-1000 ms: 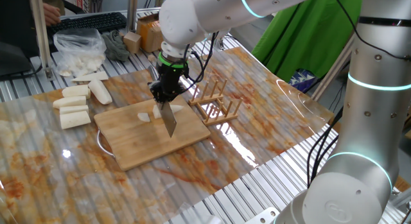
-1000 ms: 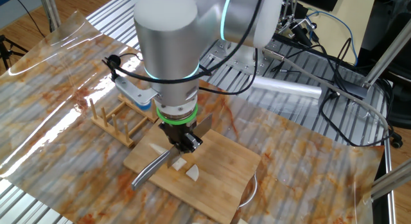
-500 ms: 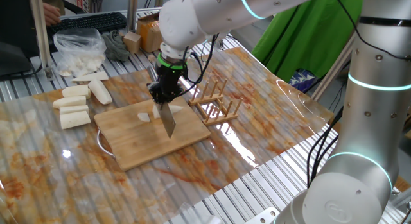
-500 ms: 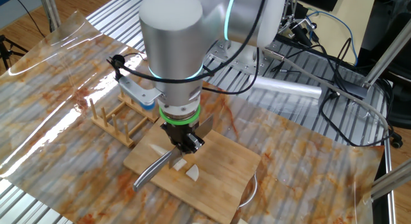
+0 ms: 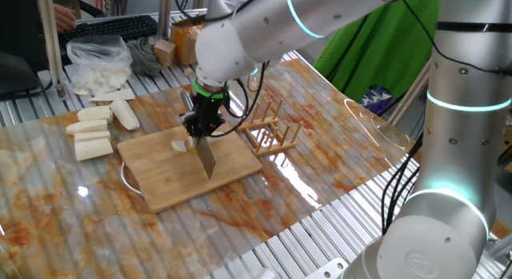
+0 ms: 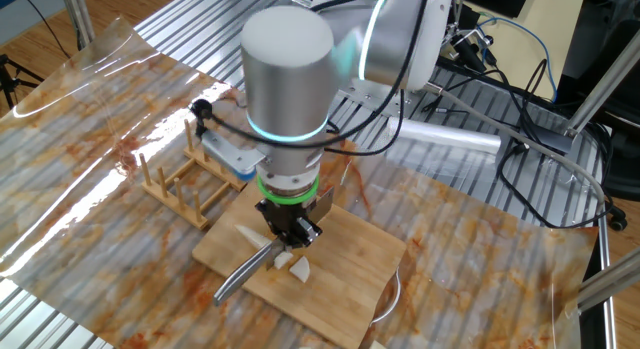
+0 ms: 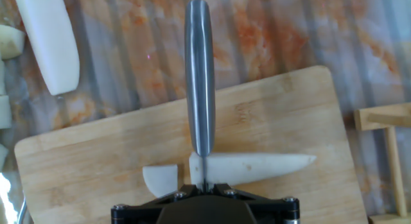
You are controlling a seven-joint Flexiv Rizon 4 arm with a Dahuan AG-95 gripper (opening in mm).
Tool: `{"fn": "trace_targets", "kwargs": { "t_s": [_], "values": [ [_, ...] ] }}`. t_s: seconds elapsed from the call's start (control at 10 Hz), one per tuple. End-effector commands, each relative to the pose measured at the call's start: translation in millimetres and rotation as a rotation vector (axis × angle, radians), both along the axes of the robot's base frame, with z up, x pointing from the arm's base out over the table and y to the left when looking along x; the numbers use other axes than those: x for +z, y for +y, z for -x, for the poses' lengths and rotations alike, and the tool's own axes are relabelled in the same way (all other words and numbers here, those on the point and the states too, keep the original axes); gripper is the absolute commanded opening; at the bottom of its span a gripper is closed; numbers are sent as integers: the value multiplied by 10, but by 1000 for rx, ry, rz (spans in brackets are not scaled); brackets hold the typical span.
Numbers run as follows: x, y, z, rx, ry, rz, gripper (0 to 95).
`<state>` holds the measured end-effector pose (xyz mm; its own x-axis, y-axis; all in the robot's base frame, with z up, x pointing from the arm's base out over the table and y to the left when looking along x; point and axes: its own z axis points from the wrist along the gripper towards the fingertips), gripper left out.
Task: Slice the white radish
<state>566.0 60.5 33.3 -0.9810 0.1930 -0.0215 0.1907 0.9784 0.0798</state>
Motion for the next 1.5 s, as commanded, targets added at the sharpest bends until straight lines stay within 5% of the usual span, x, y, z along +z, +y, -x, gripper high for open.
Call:
{"fn": "trace_targets", "kwargs": {
  "t_s": [0.1,0.2,0.3,0.5,0.7,1.5],
  "values": [
    [-257,-17,-28,-26,35,-35,0],
    [-183,16,-93,-61,64,-78,0],
    [-90,65,-118,-62,104,-46,0],
    [-18,69,-76,-57,119,-22,0],
    [287,-25,19,-41,156,-20,0],
    [531,-43,124,-54,110,15,0]
  ]
}}
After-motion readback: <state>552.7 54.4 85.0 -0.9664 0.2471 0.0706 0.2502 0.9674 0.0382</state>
